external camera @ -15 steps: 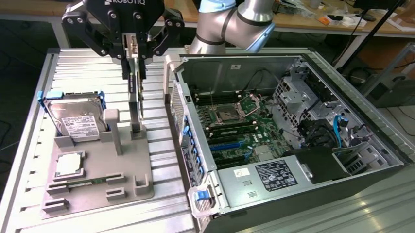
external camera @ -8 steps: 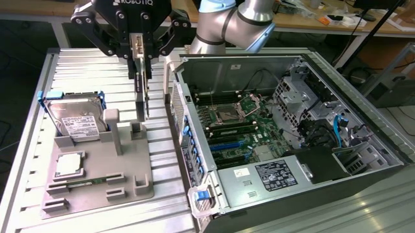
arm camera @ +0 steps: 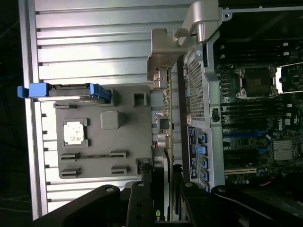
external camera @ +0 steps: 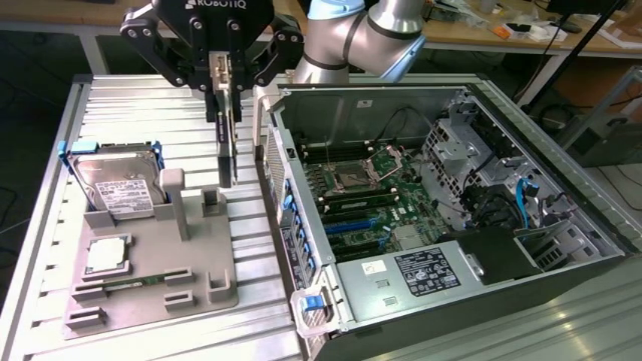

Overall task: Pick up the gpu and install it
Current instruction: 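Pick up the gpu and move the gpu toward the slot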

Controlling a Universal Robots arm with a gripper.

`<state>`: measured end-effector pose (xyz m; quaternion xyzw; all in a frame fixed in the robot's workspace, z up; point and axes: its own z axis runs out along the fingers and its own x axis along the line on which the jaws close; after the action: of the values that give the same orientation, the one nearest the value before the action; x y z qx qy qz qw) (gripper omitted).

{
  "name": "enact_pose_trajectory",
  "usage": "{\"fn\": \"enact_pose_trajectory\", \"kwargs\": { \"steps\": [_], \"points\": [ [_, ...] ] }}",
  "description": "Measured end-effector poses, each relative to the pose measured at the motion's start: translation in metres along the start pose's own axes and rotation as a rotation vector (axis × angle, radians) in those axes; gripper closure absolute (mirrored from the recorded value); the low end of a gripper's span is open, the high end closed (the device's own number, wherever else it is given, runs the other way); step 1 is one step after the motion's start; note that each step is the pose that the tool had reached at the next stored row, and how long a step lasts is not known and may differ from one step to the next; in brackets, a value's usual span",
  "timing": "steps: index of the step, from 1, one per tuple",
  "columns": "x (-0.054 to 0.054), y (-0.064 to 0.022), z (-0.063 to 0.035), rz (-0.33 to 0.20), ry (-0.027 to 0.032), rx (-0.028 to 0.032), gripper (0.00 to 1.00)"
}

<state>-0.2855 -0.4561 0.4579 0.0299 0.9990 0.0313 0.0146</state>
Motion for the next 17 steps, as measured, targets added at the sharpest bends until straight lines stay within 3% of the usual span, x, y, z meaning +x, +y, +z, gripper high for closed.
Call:
{"fn": "enact_pose_trajectory", "kwargs": {
  "steps": [17],
  "points": [
    [-0.014,0.0008,0.0004,0.000,0.0000,0.0000,0.73]
  ]
}}
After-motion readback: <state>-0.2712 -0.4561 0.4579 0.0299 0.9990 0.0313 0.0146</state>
